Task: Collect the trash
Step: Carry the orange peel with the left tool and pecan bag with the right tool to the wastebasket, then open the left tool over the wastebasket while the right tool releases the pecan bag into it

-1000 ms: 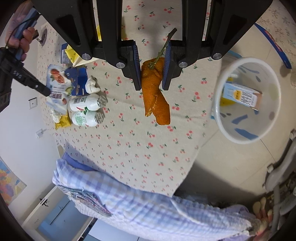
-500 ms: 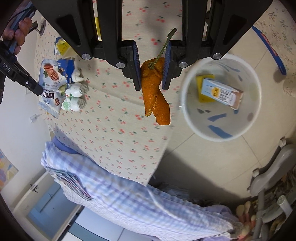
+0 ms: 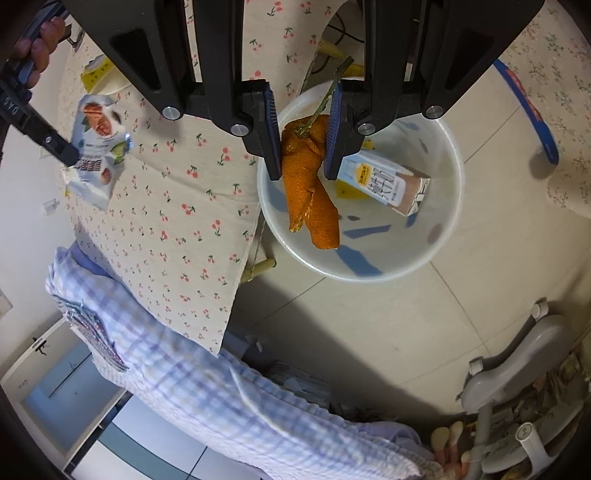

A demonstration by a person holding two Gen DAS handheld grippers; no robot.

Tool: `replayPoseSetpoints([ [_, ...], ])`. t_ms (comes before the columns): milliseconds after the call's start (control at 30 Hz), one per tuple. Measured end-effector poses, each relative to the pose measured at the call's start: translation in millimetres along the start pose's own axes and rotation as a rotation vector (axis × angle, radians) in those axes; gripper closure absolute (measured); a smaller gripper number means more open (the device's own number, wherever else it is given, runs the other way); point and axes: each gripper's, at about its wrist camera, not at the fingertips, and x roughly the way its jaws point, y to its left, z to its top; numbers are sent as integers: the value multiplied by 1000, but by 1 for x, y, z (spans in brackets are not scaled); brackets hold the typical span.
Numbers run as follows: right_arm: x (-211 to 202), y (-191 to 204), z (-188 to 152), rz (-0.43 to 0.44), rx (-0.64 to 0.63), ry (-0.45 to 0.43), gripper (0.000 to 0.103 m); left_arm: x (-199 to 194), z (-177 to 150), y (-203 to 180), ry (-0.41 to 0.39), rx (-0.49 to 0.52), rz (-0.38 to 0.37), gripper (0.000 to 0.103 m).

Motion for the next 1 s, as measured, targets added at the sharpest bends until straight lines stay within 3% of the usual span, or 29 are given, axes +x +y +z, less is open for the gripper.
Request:
replayPoseSetpoints([
  [33, 4, 3, 0, 1, -3, 4, 94, 2, 2, 1, 10, -4, -6, 71],
  [133, 12, 7, 0, 3, -6, 12, 94, -1, 3, 2, -10, -5, 28, 20],
  [167, 14, 9, 0, 3, -7, 13, 94, -4, 3, 2, -28, -5, 51, 17],
  [300, 21, 16, -1, 5, -11, 22, 94, -12, -2, 14, -33, -14, 109, 16],
  [467, 37, 36, -1, 22, -36, 41, 94, -22, -16, 27, -64, 40, 225, 7],
  [567, 51, 51, -1, 37, -55, 52, 94, -30, -23, 37, -79, 53, 245, 2],
  [1000, 113, 99, -6, 79, -96, 90, 94, -40, -38, 62, -77, 78, 275, 2],
])
